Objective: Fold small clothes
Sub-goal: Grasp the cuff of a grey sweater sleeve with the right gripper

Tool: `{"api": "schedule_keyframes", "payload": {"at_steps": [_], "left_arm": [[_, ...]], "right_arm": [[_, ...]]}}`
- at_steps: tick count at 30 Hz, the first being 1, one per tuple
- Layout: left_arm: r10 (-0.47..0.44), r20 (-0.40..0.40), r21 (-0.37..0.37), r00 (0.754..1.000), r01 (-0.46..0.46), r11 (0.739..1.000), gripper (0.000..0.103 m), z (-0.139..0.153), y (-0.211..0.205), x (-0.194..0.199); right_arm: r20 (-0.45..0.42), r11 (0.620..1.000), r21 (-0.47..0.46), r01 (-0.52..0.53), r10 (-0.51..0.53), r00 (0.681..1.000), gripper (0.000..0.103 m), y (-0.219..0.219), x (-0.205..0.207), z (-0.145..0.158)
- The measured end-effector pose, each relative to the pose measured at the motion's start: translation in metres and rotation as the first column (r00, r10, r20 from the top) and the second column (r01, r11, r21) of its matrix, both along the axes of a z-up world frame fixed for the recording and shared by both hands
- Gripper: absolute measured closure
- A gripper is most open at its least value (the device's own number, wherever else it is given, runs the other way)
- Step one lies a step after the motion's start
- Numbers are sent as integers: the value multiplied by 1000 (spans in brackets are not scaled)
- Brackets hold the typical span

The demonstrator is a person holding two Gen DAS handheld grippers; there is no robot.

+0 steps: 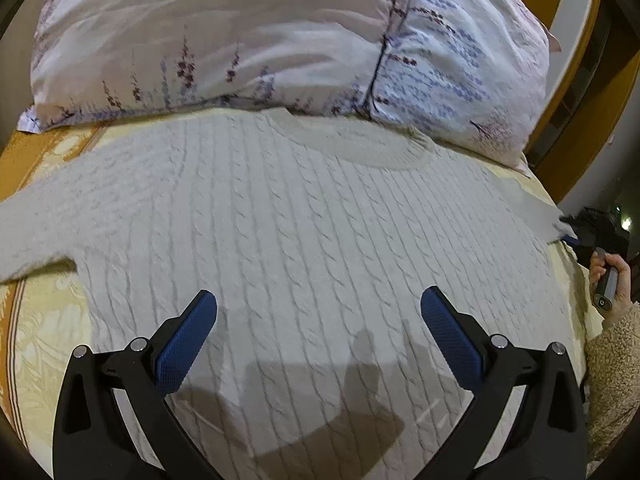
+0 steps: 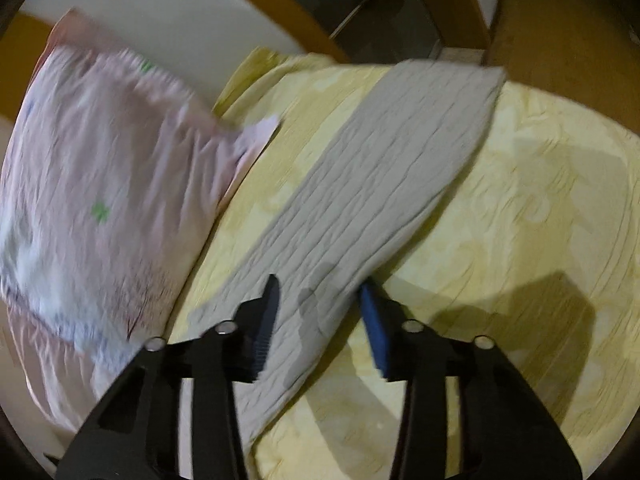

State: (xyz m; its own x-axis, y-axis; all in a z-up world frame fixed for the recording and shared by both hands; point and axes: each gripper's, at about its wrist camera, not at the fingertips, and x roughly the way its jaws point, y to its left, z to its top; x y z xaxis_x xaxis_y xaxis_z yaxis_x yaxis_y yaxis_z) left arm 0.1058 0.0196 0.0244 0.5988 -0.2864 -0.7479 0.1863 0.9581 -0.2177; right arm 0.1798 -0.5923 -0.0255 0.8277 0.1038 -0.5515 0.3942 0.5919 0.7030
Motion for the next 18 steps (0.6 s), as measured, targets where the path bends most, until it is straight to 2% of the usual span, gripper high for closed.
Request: {"api": "schedule_keyframes", "payload": {"at_steps": [2, 6, 8, 11, 13, 16, 18], "left_arm": [[10, 20, 8, 1000, -10, 1000, 1, 1, 2, 4], [12, 24, -16, 1000, -11, 1000, 1, 2, 9, 14], [9, 18, -48, 1000, -9, 999, 1, 2, 13, 17], [5, 9, -103, 1000, -5, 995, 1, 2, 19, 20], [6, -1, -149, 1000, -6, 989, 1, 2, 23, 22], [8, -12, -199, 1000, -10, 980, 1, 0, 27, 25], [7, -10, -222, 1000, -9, 975, 1, 0, 29, 24]], "right_arm": [[2, 999, -9, 34, -34, 999, 74, -10, 0, 0], [-22, 995, -78, 65, -67, 998, 90, -15, 3, 1], [-36, 987, -151, 60, -67, 997, 93, -8, 4, 9], [12, 958, -283, 51, -50, 999, 95, 14, -2, 34], [59, 939, -343, 28, -8, 998, 95, 34, -6, 53], [130, 915, -398, -62, 123, 984, 95, 81, -10, 81], [159, 890, -428, -155, 243, 957, 95, 123, -12, 94]]}}
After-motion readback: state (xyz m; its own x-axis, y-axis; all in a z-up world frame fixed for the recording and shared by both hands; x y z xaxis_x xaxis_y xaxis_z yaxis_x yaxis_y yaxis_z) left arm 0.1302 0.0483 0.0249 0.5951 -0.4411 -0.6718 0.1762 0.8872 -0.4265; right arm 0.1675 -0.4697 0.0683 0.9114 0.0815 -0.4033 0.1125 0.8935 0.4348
